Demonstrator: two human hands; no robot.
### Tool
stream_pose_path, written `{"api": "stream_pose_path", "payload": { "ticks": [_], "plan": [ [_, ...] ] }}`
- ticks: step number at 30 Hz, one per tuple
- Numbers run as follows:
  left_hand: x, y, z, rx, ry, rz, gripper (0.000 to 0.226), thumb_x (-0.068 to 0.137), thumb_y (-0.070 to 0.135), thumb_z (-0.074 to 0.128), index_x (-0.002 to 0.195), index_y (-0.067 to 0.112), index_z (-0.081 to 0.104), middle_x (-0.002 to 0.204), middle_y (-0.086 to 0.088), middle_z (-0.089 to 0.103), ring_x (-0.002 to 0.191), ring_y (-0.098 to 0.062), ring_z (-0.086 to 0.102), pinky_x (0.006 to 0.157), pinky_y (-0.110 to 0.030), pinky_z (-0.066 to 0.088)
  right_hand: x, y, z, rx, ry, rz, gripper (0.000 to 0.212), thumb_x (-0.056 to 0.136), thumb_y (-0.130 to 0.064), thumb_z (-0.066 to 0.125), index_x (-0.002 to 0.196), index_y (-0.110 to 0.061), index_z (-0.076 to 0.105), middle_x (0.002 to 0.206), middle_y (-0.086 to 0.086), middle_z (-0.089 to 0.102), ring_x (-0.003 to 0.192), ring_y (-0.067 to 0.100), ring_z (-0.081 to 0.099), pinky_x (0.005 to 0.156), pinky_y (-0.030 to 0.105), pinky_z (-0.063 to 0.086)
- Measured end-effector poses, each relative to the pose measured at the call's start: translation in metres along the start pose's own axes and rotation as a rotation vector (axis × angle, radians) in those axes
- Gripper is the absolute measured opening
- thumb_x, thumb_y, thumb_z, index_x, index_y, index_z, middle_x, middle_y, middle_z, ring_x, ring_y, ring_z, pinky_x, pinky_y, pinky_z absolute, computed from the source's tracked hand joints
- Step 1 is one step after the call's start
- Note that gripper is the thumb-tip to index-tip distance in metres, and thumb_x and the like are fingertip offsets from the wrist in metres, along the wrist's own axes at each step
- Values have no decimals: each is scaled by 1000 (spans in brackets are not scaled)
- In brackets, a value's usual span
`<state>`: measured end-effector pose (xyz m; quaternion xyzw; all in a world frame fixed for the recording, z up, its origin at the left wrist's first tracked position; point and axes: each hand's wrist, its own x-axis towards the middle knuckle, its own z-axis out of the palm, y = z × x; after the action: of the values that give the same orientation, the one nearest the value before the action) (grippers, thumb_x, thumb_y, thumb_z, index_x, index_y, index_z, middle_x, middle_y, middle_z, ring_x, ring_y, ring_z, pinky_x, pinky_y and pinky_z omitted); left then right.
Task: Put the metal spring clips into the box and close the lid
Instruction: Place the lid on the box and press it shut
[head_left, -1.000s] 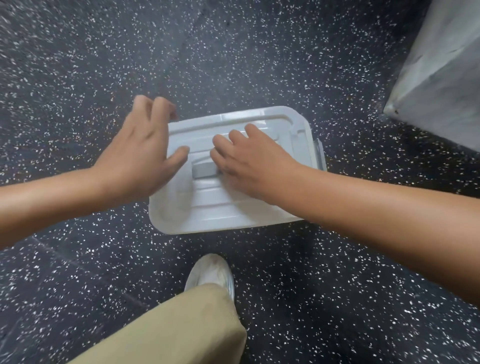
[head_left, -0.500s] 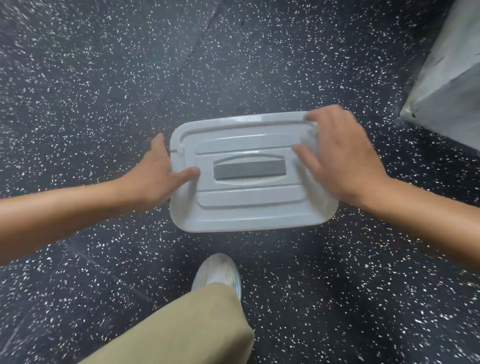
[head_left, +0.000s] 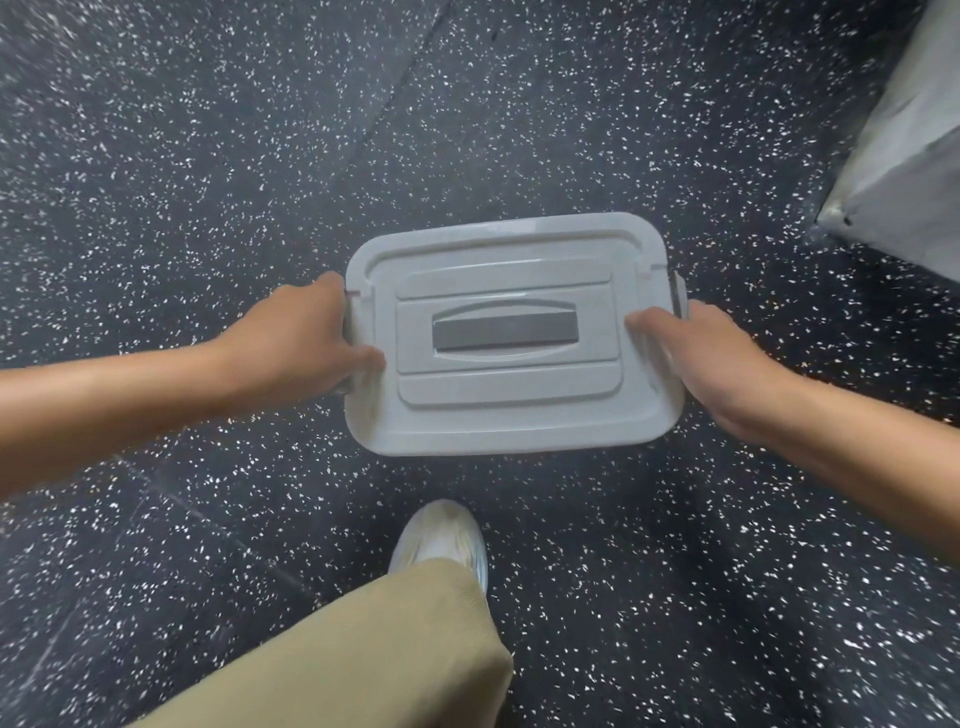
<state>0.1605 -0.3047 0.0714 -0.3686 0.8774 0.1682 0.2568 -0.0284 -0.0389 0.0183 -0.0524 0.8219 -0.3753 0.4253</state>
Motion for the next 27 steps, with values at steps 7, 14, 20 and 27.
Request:
{"api": "stream_pose_path", "payload": {
  "ticks": [7, 14, 20, 27],
  "plan": [
    [-10, 20, -10, 98, -11, 54, 49, 88, 56, 58, 112, 18, 39, 65, 0, 71, 58, -26, 64, 52, -36, 52, -9, -11, 4, -112, 58, 7, 55, 84, -48, 49, 124, -11, 59, 114, 3, 68, 97, 25, 65, 83, 38, 51],
    [-17, 57, -16, 463, 162, 191, 88, 95, 65, 35, 160, 14, 4, 70, -9, 57, 76, -35, 53, 62, -39, 40, -15, -10, 11, -333, 153, -71, 41, 105, -33, 38, 130, -1, 38, 124, 21, 60, 91, 32, 52, 73, 37, 40],
    [-25, 95, -12, 512, 333, 449, 53, 95, 63, 32, 123, 21, 47, 85, -6, 71, 69, -34, 61, 55, -34, 39, -22, -6, 19, -368, 235, -131, 39, 106, -30, 35, 134, -3, 39, 121, 18, 62, 102, 39, 61, 80, 44, 48],
    [-24, 133, 13, 242, 194, 550, 40, 93, 64, 34, 103, 34, 59, 78, 7, 69, 72, -25, 64, 61, -36, 50, -24, 21, -8, -182, 98, -228, 52, 101, -48, 37, 145, -22, 42, 126, -5, 65, 104, 18, 64, 92, 44, 51]
  ]
}}
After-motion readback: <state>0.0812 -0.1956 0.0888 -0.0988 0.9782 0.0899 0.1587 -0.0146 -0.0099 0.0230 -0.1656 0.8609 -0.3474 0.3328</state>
